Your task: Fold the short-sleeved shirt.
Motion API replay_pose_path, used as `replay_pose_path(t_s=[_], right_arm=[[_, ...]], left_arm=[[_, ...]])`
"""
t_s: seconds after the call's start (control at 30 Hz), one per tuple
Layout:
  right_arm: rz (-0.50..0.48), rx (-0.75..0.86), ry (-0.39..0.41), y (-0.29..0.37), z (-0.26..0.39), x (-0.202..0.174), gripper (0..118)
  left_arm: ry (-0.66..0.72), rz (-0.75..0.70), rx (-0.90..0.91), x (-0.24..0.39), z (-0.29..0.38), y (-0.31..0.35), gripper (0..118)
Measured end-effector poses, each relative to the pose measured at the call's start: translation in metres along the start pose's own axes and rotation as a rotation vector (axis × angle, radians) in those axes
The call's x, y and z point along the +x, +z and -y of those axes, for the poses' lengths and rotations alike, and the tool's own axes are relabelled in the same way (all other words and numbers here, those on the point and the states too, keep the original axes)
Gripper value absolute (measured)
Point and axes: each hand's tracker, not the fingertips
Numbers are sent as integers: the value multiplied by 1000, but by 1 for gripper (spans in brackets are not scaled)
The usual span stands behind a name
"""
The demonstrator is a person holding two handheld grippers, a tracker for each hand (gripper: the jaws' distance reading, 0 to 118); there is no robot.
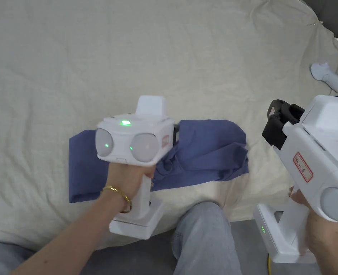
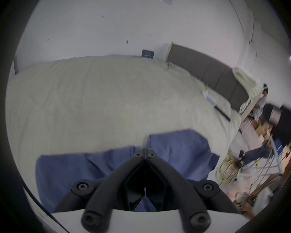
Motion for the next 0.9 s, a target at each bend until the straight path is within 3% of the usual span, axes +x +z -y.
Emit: replay_pose_path(t_s=[0.27, 0.37, 0.5, 0.53, 0.57, 0.67, 0.9], right_arm=[[-27, 21, 7, 6, -9, -20, 0], [-39, 24, 15, 7, -11, -26, 0], [-56, 25, 25, 7, -12, -36, 0], [-60, 24, 29, 6, -12, -39, 0], [-64, 23, 33, 6, -12, -41, 0], [-69, 18, 38, 5, -11, -47, 0], [-79, 4, 59, 4, -9, -56, 0]], left_arm=[[246, 132, 0, -101, -65, 59, 0], [383, 204, -53, -152, -67, 73, 0], [449, 199, -112, -202, -54, 83, 5], [470, 212, -151, -209, -49, 82, 11], [480, 225, -172, -216, -42, 83, 32], [466, 229, -187, -225, -22, 82, 115], [526, 250, -269, -237, 8, 67, 118]])
